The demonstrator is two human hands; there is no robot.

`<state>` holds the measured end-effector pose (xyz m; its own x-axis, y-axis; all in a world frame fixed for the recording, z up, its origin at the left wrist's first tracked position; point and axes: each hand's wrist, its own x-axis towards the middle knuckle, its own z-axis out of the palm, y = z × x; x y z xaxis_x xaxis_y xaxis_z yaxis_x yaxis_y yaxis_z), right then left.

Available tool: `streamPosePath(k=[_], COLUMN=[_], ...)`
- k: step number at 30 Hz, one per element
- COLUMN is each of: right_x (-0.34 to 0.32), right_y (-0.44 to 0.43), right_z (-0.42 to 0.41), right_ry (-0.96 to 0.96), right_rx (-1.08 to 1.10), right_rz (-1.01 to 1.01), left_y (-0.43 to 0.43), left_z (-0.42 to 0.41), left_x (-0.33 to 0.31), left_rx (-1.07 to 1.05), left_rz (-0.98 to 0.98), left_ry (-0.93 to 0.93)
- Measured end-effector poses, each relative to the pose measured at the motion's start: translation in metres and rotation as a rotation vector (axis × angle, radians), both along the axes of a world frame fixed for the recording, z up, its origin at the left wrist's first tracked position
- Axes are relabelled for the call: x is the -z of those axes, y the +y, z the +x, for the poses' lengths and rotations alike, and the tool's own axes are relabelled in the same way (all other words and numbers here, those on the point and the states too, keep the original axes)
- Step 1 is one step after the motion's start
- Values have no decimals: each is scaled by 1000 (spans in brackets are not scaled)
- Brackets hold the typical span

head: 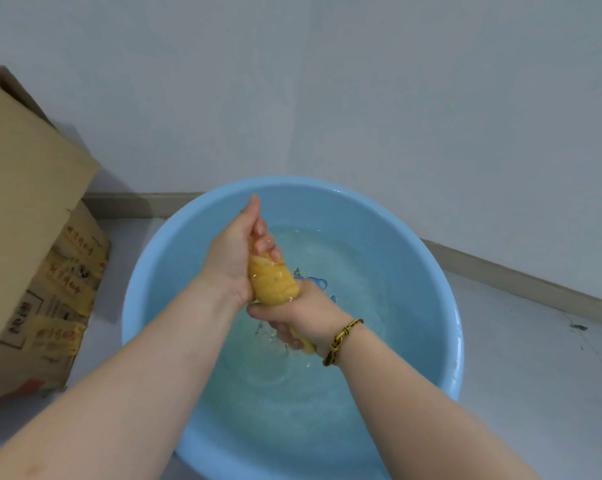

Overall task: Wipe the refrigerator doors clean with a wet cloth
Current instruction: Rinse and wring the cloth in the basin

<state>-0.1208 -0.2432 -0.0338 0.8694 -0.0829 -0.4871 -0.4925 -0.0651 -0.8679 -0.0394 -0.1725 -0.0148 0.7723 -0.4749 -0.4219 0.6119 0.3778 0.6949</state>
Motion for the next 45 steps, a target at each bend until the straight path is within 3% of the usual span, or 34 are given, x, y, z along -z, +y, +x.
streamPosePath(k=[4, 7, 9, 14, 16, 18, 21, 23, 24, 27, 29, 35, 38, 41, 45], right_x=[-1, -2, -4, -11, -9, -16, -22, -17, -16, -11, -5, 21, 20, 10, 9], right_y=[-8, -12, -14, -31, -42, -48, -50, -47, -43, -34, -31, -12, -8, -6, -8], right_z=[-5, -7, -7, -4, -1, 3, 6, 8, 7, 9, 11, 12, 13, 13, 12], right_ry=[151, 138, 67, -215, -515, -716, -885, -910, -821, -304, -41, 84, 32, -59, -93], right_rx=[-118, -126, -126, -225, -199, -215, -201, -217, -240, -334, -319, -242, -238, -73, 179], right_rz=[268, 266, 13, -1060, -1458, -1646, -1748, -1725, -1729, -1631, -1370, -1020, -925, -764, -513], left_y=[0, 4, 9, 14, 17, 22, 21, 12, 6, -8, -8, 7, 12, 11, 7], left_z=[-5, -3, -2, -3, -3, -4, -8, -10, -10, -8, -7, -4, 2, 11, 12], left_x=[-1, -6, -8, -8, -3, -3, -6, -7, -6, 0, 5, 13, 12, 6, 7], left_rx=[104, 248, 347, 449, 572, 803, 1094, 1191, 1193, 1121, 1078, 1024, 997, 914, 801], left_rz=[-3, -38, -43, -55, 53, 138, 263, 535, 688, 1144, 1330, 1504, 1539, 1540, 1536], left_ry=[-21, -36, -44, -94, -118, -119, -151, -329, -432, -816, -1051, -1503, -1679, -1832, -1861])
